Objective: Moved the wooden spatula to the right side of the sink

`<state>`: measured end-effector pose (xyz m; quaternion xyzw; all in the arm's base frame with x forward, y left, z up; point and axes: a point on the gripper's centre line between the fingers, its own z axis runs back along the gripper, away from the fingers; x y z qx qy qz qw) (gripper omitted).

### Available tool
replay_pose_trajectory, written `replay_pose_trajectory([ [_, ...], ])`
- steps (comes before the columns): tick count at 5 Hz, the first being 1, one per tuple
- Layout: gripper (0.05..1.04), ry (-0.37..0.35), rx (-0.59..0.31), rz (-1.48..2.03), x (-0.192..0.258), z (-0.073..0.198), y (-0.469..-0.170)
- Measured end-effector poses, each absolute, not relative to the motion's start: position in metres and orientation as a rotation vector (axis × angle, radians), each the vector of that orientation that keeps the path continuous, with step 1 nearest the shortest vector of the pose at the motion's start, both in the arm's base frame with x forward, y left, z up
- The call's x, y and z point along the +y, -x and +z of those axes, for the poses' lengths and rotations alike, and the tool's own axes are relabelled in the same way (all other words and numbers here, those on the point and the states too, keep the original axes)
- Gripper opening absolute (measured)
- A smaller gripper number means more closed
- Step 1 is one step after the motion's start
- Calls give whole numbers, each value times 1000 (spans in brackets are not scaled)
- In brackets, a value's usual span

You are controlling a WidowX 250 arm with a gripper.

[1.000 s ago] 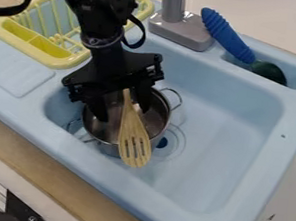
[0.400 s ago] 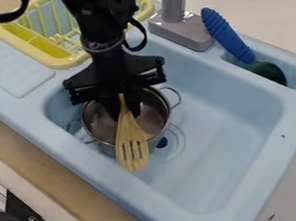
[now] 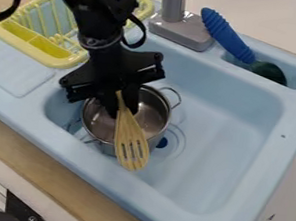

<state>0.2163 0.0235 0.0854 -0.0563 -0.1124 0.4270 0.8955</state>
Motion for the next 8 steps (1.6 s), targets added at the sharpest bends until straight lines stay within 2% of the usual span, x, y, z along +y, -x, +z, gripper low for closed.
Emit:
replay_pose_trajectory([
  [1,144,96,-259,876,16,99,-212],
  [3,144,142,-259,812,-13,117,-220],
  [4,144,183,-265,704,-43,119,-228],
  [6,144,150,-260,449,-81,95,-239],
  [8,144,134,-264,421,-80,83,-247],
])
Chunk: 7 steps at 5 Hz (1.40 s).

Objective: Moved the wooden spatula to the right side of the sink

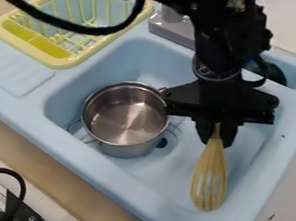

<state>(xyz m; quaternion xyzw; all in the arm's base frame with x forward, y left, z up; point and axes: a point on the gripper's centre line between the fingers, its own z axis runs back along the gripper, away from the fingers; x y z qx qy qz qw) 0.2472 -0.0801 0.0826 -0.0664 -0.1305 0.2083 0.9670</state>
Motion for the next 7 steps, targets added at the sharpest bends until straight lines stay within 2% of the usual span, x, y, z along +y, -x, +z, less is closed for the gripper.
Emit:
replay_pose_trajectory([
  [2,144,179,-281,436,-84,72,-249],
  [3,158,176,-280,450,-80,70,-250],
  [4,215,175,-287,462,-79,67,-248],
  [5,451,192,-283,469,-79,66,-248],
  [6,748,171,-324,470,-75,74,-248],
  [7,982,198,-352,469,-73,85,-243],
])
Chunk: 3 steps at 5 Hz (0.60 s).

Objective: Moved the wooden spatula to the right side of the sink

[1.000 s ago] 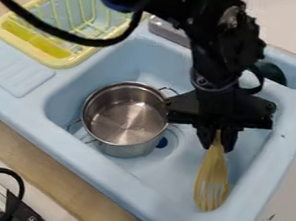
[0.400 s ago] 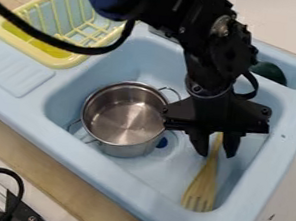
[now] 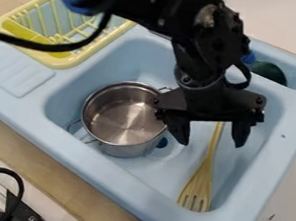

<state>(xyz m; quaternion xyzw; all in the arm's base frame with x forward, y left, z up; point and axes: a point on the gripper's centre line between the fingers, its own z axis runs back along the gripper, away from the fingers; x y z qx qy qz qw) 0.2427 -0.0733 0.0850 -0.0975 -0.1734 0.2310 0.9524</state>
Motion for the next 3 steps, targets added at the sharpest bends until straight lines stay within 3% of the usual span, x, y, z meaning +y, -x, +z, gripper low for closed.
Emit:
replay_pose_trajectory([
  [2,996,180,-413,531,-67,108,-234],
  [3,996,162,-391,579,-64,115,-227],
])
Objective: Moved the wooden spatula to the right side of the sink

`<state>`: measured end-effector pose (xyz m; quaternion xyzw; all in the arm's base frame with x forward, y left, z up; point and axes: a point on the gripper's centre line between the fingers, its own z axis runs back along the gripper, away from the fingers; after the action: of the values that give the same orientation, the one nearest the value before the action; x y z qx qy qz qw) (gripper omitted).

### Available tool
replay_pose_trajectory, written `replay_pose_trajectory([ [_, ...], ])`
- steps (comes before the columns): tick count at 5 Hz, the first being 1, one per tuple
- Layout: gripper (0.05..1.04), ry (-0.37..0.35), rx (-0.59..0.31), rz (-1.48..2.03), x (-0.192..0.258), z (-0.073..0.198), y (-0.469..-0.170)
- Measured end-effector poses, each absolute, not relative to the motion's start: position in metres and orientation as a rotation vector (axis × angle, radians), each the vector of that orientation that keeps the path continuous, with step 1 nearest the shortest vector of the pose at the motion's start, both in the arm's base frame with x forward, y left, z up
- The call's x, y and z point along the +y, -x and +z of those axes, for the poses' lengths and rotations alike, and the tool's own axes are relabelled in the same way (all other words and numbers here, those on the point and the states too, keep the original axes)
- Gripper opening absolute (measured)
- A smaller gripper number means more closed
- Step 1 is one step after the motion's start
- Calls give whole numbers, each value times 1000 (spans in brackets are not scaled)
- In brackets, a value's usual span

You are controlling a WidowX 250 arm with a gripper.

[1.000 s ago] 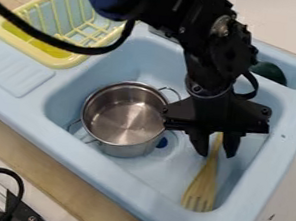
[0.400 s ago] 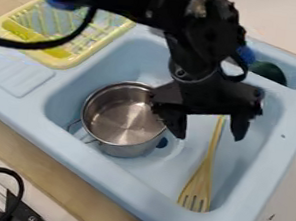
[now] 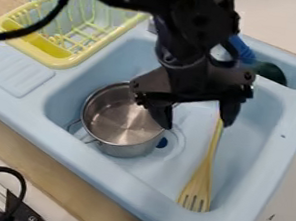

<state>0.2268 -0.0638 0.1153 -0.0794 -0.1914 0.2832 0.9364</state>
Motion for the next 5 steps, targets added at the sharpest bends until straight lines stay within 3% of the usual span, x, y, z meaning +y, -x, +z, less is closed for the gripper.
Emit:
replay_pose_trajectory([
  [2,996,13,-349,892,-42,120,-223],
  [5,996,36,-349,1116,4,125,-219],
])
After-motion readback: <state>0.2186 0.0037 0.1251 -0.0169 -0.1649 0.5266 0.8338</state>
